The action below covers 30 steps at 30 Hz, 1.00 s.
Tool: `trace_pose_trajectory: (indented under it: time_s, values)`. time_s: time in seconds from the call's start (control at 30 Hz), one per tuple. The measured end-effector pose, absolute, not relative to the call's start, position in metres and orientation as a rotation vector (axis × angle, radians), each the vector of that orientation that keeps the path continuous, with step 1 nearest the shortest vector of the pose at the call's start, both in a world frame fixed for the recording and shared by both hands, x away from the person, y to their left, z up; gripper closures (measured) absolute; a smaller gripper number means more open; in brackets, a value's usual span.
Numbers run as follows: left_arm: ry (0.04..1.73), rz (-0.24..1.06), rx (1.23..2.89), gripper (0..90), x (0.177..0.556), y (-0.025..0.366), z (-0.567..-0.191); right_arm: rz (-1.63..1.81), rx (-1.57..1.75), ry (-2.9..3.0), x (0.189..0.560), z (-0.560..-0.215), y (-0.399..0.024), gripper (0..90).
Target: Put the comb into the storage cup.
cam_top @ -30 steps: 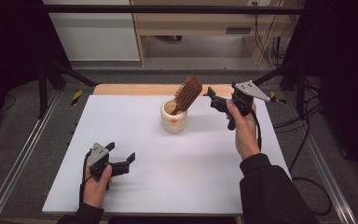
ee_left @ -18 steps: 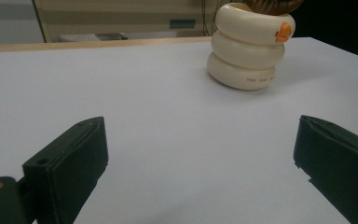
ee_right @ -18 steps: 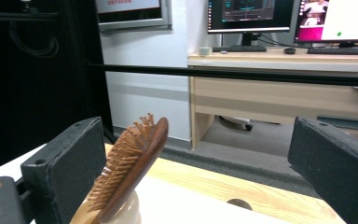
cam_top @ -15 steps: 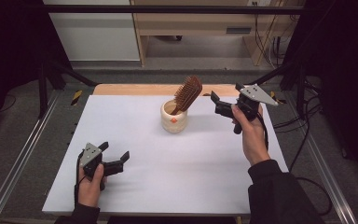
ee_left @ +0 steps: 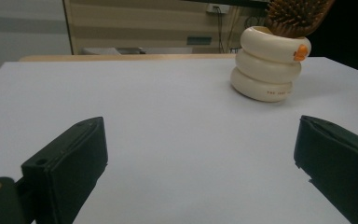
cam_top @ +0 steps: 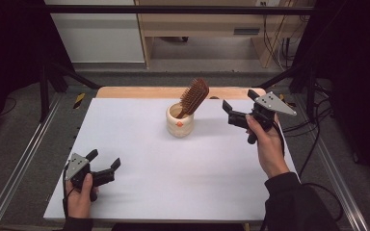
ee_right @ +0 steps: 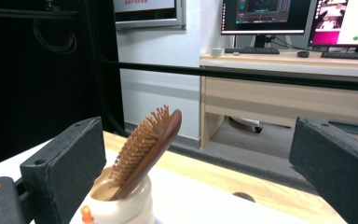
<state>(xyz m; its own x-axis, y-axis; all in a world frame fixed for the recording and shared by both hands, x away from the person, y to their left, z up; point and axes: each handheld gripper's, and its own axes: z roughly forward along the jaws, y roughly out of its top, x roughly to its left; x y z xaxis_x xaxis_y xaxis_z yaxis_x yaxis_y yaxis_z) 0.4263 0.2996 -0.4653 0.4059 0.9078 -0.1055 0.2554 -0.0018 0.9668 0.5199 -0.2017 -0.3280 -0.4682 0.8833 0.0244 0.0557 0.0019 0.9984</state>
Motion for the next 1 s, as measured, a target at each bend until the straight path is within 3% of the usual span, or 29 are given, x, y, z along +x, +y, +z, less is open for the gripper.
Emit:
trace_pose_trajectory:
  time_s: [0.43, 1.0]
  values:
    - [1.047, 0.801, 1.481, 3.2, 0.418, 0.319, -0.464, 1.544, 1.035, 1.564, 0.504, -0.339, -0.225, 4.6]
    - [1.053, 0.781, 1.435, 3.3, 0.412, 0.337, -0.464, 1.524, 0.999, 1.544, 0.478, -0.352, -0.247, 4.5]
